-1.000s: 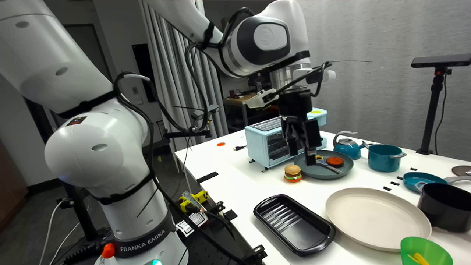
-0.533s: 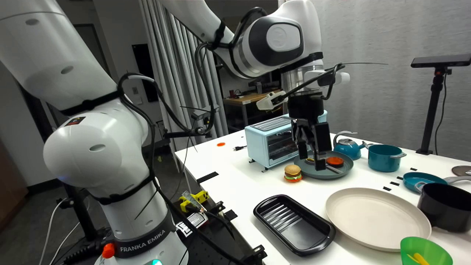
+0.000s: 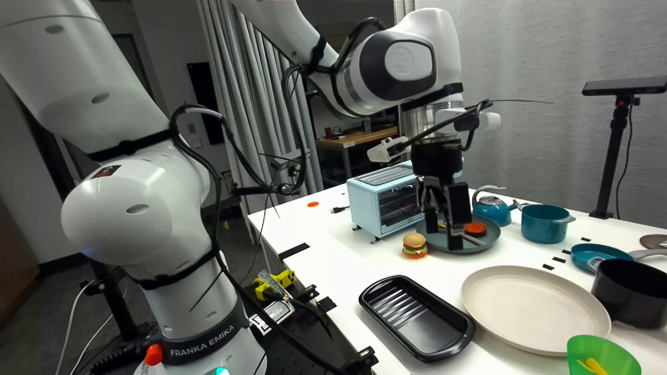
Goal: Pour the contents of the green cup onto the plate
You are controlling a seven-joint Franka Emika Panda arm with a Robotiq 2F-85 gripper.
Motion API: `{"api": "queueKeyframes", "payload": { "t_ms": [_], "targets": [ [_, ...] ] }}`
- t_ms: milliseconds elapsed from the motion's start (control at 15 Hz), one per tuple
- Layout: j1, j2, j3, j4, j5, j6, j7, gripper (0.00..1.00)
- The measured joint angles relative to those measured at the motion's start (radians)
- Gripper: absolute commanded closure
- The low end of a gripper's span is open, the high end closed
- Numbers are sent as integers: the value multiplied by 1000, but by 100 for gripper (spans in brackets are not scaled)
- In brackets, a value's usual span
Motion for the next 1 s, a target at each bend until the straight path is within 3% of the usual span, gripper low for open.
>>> {"api": "queueKeyframes", "payload": {
  "t_ms": [400, 867, 1000],
  "targets": [
    [-12, 187, -97, 114, -44, 16, 15, 0],
    [-15, 402, -195, 335, 112, 24, -317, 0],
    [-15, 420, -199, 350, 115, 24, -324, 0]
  ]
}}
